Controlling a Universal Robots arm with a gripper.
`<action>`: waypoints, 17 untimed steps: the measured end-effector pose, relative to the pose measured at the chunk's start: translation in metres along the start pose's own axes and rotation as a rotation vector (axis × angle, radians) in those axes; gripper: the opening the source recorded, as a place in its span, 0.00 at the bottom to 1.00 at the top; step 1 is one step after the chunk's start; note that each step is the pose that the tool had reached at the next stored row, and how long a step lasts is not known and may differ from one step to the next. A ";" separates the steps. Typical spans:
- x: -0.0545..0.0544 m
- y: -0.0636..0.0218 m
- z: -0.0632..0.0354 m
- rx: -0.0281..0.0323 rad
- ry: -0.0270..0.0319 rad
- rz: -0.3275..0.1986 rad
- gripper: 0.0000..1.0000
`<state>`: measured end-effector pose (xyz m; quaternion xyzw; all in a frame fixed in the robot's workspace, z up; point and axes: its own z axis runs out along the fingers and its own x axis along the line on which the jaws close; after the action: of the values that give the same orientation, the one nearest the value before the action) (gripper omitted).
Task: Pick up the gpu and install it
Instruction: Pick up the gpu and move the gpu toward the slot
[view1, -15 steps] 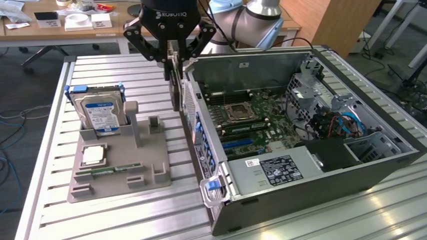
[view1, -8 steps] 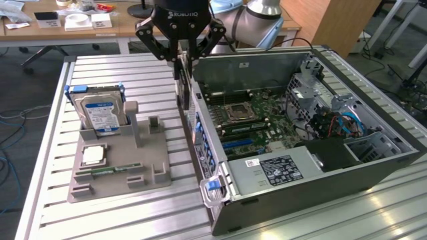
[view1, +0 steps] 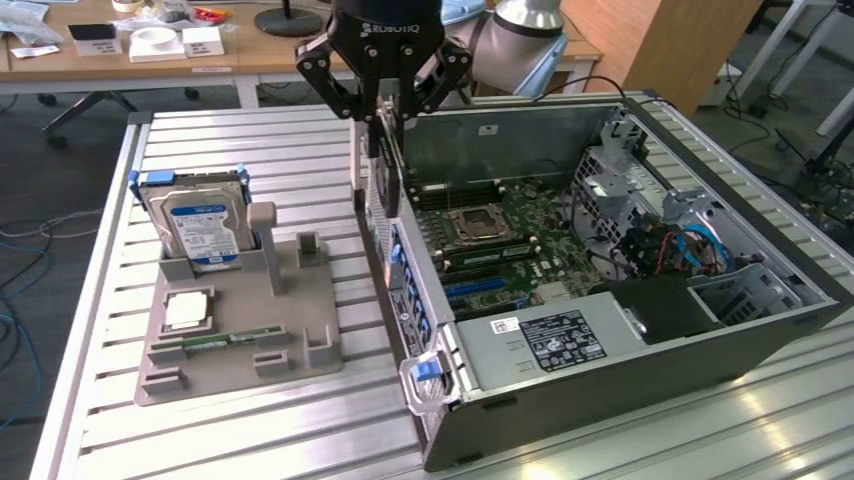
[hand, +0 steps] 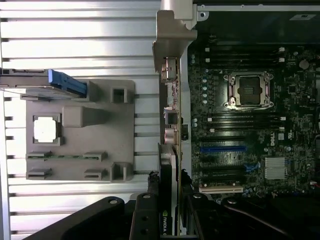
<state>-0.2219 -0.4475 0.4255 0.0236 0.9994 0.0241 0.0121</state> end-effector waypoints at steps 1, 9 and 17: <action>-0.002 0.0001 0.0001 0.0000 -0.0001 0.000 0.27; -0.018 0.0008 0.0004 0.0001 0.0000 0.000 0.27; -0.034 0.0015 0.0009 0.0000 0.0000 0.000 0.27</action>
<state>-0.1883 -0.4476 0.4255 0.0236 0.9994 0.0241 0.0121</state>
